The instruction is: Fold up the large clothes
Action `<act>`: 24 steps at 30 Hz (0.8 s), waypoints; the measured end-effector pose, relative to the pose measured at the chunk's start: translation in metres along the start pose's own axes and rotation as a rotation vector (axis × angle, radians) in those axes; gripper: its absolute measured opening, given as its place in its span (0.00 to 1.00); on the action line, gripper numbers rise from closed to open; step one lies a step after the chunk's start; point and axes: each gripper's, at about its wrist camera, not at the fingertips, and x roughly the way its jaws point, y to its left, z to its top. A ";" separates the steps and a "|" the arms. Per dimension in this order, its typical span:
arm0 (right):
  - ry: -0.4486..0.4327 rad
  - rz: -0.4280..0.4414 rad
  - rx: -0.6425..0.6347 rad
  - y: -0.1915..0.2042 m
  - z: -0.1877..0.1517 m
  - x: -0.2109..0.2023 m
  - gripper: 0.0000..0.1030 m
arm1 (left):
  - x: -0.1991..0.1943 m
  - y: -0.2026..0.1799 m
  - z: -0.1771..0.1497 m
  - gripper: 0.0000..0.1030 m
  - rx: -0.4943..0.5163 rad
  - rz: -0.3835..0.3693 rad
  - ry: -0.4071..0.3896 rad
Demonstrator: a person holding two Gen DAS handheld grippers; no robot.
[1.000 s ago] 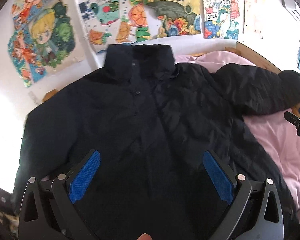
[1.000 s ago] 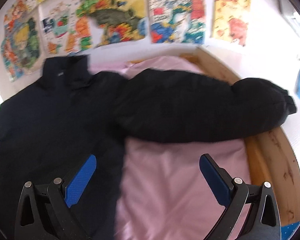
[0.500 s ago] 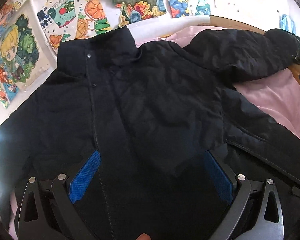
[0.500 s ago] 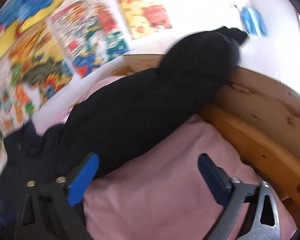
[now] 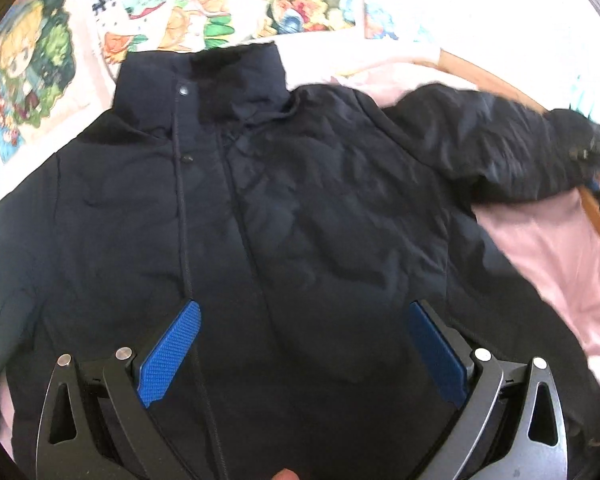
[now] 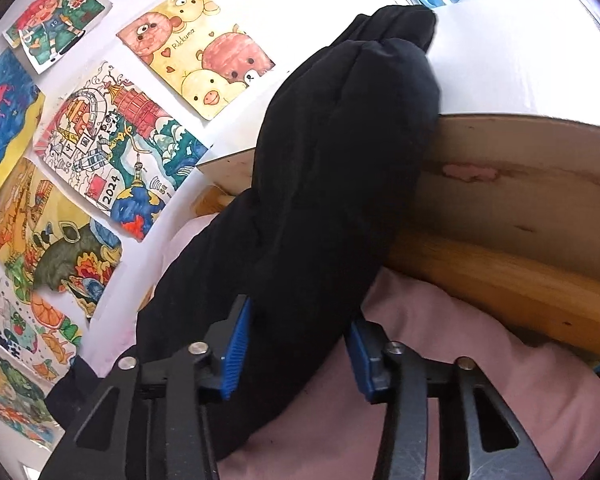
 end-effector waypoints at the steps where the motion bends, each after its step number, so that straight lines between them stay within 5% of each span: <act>1: -0.003 -0.001 0.000 0.000 0.001 0.002 0.30 | -0.002 0.004 0.002 0.98 -0.009 -0.002 -0.005; 5: -0.005 0.007 -0.030 0.000 0.002 0.006 0.14 | -0.008 0.014 0.008 0.98 -0.015 0.008 -0.015; 9: -0.036 -0.033 -0.189 0.011 -0.006 0.004 0.13 | -0.009 0.020 0.011 0.98 -0.006 0.032 -0.006; 16: -0.060 -0.021 -0.216 0.016 -0.005 0.000 0.10 | -0.001 0.034 0.008 0.98 -0.070 0.000 0.052; 24: -0.224 0.015 -0.474 0.091 0.007 -0.015 0.08 | -0.027 0.062 0.023 0.98 -0.162 -0.039 0.002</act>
